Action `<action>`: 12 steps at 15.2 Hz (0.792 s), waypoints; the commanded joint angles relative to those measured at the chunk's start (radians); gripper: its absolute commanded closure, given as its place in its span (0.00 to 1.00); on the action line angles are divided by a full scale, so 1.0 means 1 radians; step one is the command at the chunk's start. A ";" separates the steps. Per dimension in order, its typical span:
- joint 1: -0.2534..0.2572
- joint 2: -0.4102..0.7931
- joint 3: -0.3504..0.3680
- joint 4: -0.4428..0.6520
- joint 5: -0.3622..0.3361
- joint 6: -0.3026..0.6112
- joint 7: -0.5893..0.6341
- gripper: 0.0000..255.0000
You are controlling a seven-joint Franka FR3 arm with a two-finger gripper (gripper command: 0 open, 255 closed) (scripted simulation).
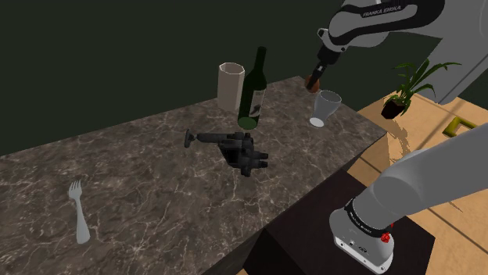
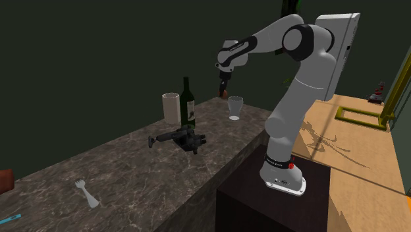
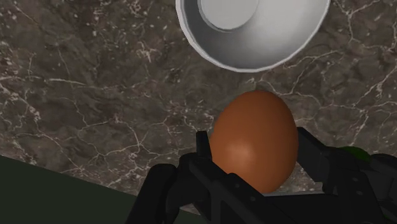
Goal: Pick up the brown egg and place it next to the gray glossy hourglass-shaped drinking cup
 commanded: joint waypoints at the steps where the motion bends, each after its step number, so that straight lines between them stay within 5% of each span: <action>1: 0.000 0.007 -0.002 -0.023 0.001 0.031 -0.003 1.00; 12: 0.004 0.073 -0.014 -0.116 0.019 0.187 -0.022 1.00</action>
